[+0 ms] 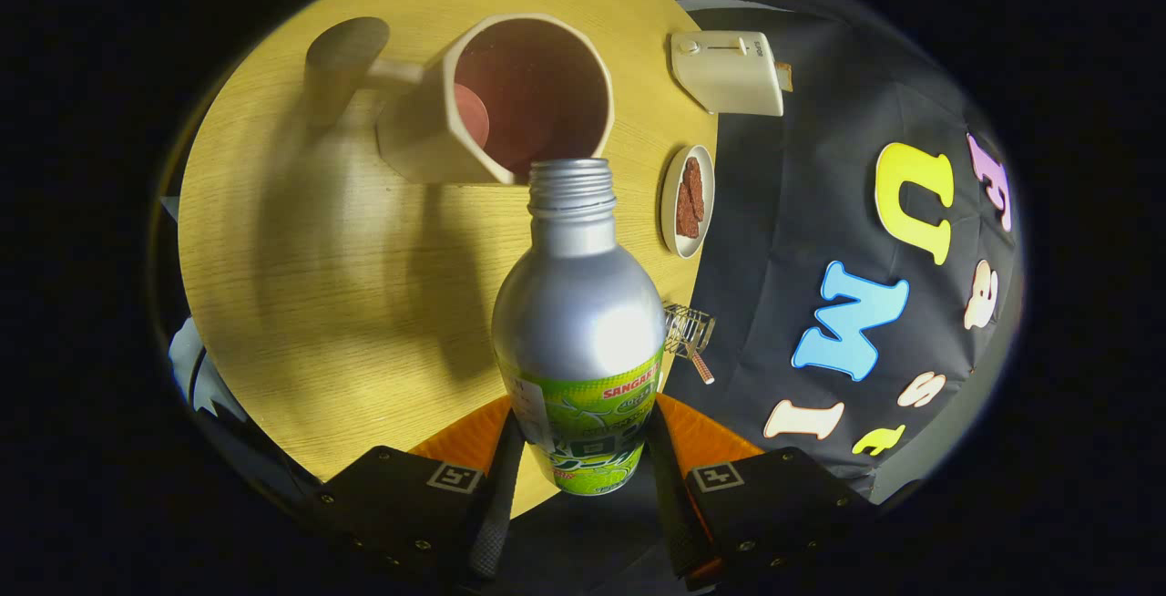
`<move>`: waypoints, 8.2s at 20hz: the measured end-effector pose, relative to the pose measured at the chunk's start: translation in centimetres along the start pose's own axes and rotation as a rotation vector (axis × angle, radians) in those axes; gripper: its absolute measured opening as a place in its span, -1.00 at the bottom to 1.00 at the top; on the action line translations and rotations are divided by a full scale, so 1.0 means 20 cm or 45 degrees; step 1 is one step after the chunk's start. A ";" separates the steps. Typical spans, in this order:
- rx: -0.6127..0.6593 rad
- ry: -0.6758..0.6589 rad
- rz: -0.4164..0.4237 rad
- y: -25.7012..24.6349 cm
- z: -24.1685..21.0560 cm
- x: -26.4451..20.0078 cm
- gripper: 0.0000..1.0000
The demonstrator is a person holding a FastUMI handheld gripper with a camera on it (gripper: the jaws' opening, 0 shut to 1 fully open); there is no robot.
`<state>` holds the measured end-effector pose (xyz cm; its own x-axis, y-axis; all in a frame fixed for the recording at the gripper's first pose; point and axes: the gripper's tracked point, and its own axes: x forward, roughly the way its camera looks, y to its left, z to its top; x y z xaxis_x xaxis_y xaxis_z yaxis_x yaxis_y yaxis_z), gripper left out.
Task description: Take the bottle from table, then pour the juice into the cup, finally place the bottle on the coaster
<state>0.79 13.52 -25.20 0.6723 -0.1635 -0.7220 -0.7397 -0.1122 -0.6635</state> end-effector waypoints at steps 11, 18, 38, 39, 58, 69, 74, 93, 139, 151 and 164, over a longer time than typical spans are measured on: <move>-0.060 0.040 -0.029 -0.03 -0.03 -0.04 0.37; -0.074 0.058 -0.036 -0.05 -0.03 -0.04 0.37; -0.232 0.101 -0.072 -0.15 -0.01 -0.05 0.36; -0.235 0.107 -0.072 -0.15 -0.03 -0.06 0.36; -0.391 0.146 -0.126 -0.30 0.01 -0.14 0.36; -0.460 0.195 -0.104 -0.35 0.00 -0.16 0.37; -0.508 0.211 -0.102 -0.37 0.02 -0.18 0.37; -0.361 0.065 -0.064 -0.29 0.03 -0.13 0.36; 1.546 -0.788 0.403 -0.20 0.22 0.41 0.42; 1.756 -0.828 0.366 -0.31 0.30 0.64 0.50; 1.849 -0.816 0.363 -0.32 0.31 0.73 0.60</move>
<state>15.54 17.91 -32.72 0.7007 0.4423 -0.5599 -0.4371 0.8863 0.1531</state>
